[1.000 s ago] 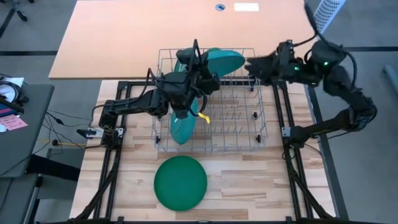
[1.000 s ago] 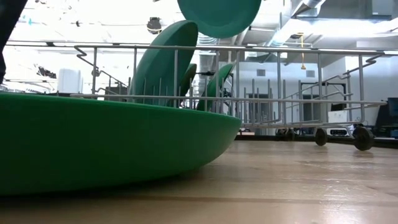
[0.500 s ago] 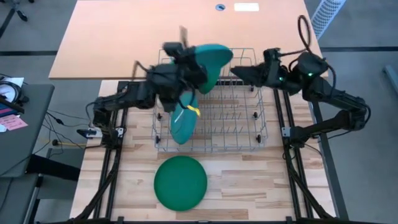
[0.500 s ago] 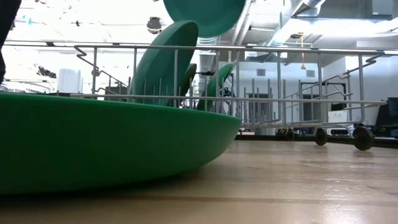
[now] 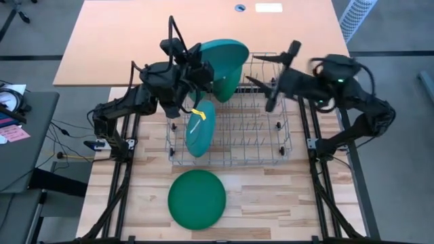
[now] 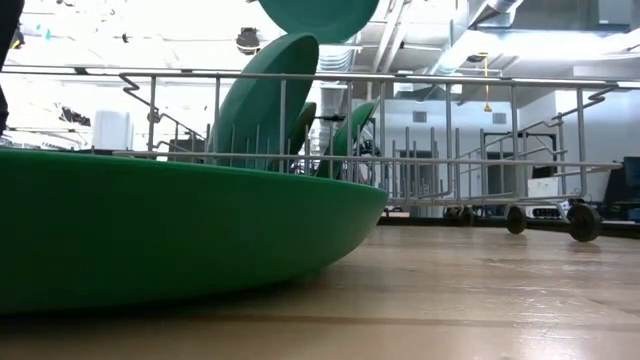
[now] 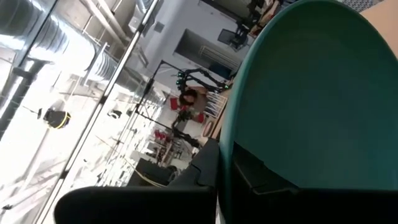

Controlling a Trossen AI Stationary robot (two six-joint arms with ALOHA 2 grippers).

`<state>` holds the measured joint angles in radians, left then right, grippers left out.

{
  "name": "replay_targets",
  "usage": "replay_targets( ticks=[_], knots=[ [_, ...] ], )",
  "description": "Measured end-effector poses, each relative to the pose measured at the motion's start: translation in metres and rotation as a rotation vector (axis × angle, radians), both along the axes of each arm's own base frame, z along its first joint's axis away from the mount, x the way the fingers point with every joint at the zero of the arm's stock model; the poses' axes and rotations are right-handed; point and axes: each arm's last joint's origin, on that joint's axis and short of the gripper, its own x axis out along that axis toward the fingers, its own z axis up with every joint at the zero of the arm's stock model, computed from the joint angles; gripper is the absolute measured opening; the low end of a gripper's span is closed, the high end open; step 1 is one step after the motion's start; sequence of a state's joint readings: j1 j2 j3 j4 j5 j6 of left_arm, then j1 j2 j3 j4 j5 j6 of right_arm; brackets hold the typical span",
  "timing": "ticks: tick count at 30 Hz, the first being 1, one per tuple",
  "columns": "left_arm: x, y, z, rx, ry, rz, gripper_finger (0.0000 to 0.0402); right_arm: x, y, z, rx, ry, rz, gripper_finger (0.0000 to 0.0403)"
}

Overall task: Sort dishes
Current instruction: Put the blue plate into the dish rack

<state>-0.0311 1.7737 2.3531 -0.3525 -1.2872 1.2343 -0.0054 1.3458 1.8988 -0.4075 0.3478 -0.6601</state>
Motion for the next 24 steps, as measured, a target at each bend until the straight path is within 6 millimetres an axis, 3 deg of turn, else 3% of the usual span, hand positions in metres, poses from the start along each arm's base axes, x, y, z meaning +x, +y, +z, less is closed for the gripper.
replay_targets(
  ticks=[7,12,16,24],
  knots=[
    [0.006,-0.003,-0.006,-0.007,0.015,0.0,0.0,0.047,-0.009,-0.004,-0.381,0.29,-0.323,0.0255],
    [0.005,-0.006,-0.006,-0.01,0.026,0.003,0.0,0.075,-0.023,-0.015,-0.453,0.384,-0.375,0.025],
    [0.006,-0.013,-0.007,-0.006,0.037,-0.019,0.0,0.084,-0.035,-0.018,-0.451,0.418,-0.5,0.0221],
    [0.006,-0.019,-0.007,-0.008,0.035,-0.034,0.0,0.075,-0.041,-0.014,-0.441,0.425,-0.527,0.015]
  ],
)
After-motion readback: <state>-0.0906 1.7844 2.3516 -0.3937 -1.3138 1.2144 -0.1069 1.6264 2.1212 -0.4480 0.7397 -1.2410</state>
